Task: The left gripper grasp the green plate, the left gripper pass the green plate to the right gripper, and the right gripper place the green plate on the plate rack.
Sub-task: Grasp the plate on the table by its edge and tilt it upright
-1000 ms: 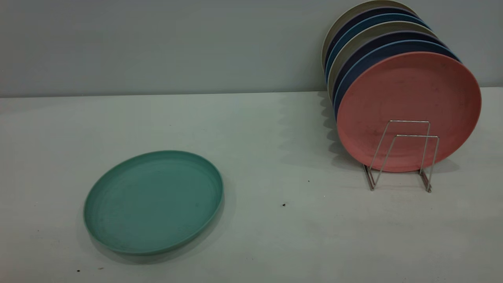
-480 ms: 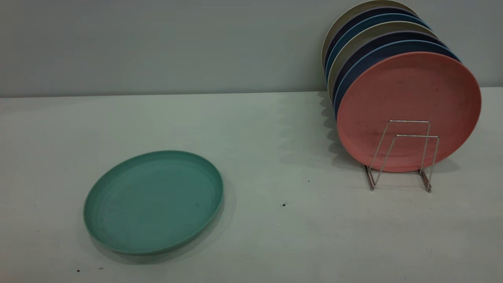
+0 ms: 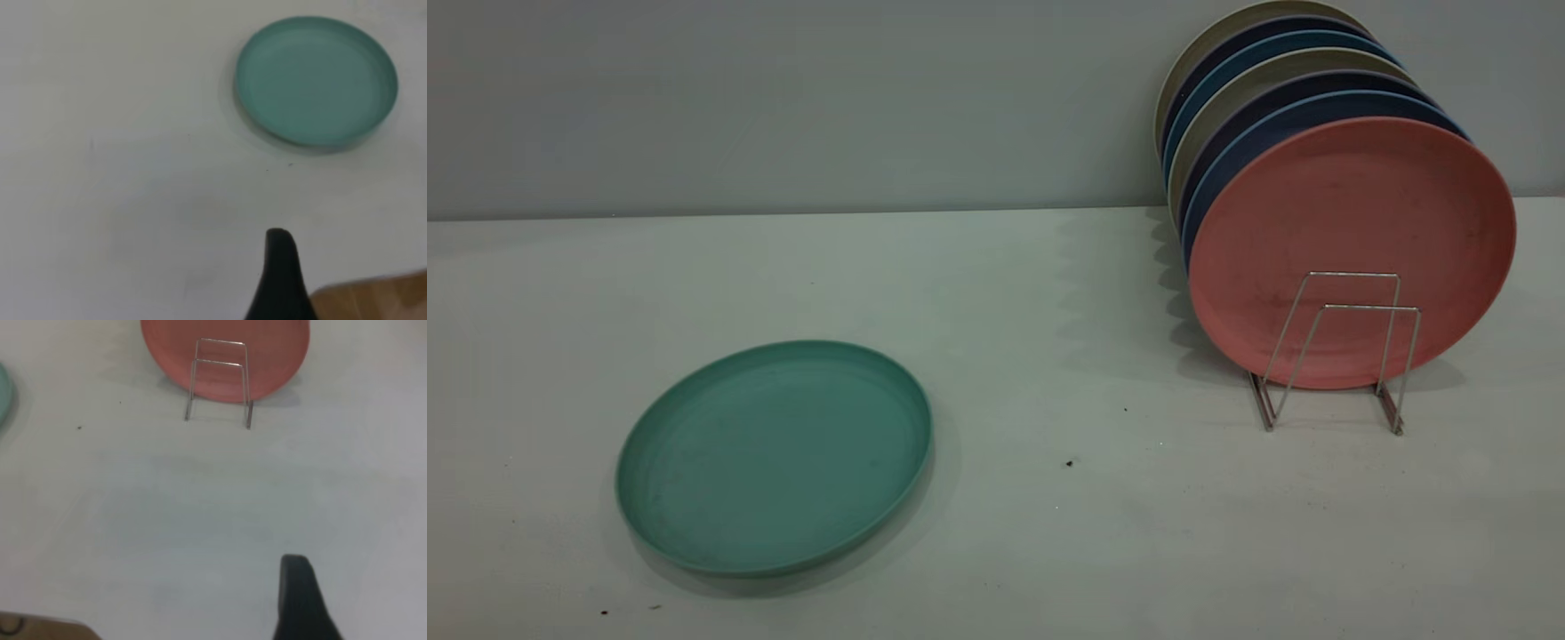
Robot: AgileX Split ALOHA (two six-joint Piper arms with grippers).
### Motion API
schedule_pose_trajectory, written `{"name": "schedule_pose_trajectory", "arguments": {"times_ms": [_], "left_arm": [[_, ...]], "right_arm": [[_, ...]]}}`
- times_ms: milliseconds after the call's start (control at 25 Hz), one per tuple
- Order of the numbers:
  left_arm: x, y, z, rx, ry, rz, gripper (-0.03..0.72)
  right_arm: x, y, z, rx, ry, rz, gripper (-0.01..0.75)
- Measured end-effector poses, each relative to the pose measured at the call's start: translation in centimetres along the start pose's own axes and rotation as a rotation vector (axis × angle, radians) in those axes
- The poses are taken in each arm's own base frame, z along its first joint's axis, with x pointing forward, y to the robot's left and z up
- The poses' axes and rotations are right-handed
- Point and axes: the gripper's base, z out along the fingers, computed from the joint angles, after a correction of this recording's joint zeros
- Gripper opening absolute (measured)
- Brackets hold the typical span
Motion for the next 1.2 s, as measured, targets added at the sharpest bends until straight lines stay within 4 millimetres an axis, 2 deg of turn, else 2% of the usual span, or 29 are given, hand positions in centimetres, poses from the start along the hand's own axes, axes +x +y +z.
{"name": "schedule_pose_trajectory", "arguments": {"times_ms": [200,320,440,640,840,1000,1200], "left_arm": [[-1.4,-0.3,-0.2,0.040,-0.125,-0.024,0.589],[-2.3,-0.2,0.7,0.050,-0.060,-0.056,0.589],[-3.8,0.2,2.3,0.062,0.030,-0.097,0.589],[-6.5,0.5,6.2,0.113,0.138,-0.191,0.575],[-8.4,0.9,10.8,0.150,0.213,-0.289,0.522],[-8.9,1.4,14.4,0.148,0.270,-0.340,0.512],[-8.6,2.1,19.8,0.140,0.410,-0.351,0.512]], "right_arm": [[-0.9,0.0,-0.5,0.006,-0.077,-0.066,0.474],[-1.7,-0.1,0.0,0.009,-0.076,-0.081,0.474],[-3.1,-0.1,1.5,-0.012,-0.028,-0.090,0.474],[-5.6,0.3,4.8,-0.095,0.023,-0.132,0.474],[-6.8,0.5,8.9,-0.172,0.141,-0.139,0.474],[-7.3,0.6,11.5,-0.217,0.185,-0.122,0.474],[-7.5,0.8,14.0,-0.263,0.208,-0.130,0.474]]}}
